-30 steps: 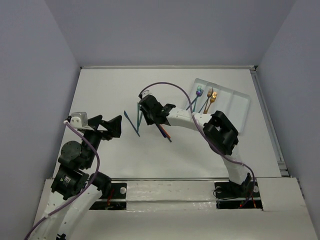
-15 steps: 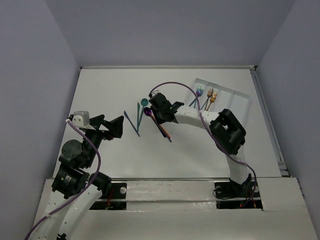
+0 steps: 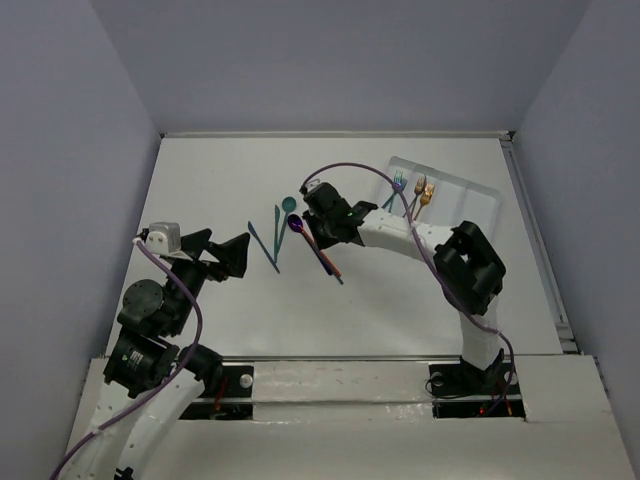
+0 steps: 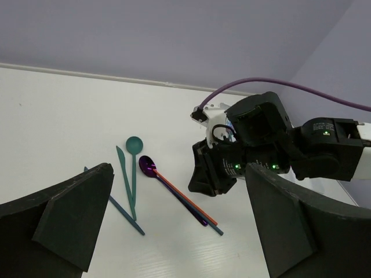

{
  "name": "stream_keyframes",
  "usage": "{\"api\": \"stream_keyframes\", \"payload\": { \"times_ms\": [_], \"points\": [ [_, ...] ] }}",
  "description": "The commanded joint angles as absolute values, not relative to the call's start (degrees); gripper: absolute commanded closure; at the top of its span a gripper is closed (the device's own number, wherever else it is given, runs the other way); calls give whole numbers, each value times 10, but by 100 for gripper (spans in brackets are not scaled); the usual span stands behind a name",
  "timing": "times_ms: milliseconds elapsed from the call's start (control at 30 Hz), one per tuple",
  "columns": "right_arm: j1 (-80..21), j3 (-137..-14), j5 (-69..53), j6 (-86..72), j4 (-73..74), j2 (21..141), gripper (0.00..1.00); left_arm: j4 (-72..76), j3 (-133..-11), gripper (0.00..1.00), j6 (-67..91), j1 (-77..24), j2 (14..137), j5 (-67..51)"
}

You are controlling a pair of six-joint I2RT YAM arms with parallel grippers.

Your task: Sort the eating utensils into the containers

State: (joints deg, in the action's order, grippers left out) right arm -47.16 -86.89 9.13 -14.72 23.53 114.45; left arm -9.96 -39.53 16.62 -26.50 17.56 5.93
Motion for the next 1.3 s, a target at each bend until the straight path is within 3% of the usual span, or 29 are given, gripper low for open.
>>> {"api": "stream_keyframes", "payload": {
  "times_ms": [0,533,667,1267],
  "points": [
    [-468,-862,88,-136,247,1115,74,-69,-410,1,159,-261,183,44],
    [-485,-932,56,-143,244,1169,74,-67,-409,1,158,-261,181,33],
    [-505,-990,61,-153,236,1205,69,-71,-411,1,159,-256,179,49],
    [-563,-1276,55,-88,337,1402,68,-79,-417,1,163,-256,172,94]
  ]
}}
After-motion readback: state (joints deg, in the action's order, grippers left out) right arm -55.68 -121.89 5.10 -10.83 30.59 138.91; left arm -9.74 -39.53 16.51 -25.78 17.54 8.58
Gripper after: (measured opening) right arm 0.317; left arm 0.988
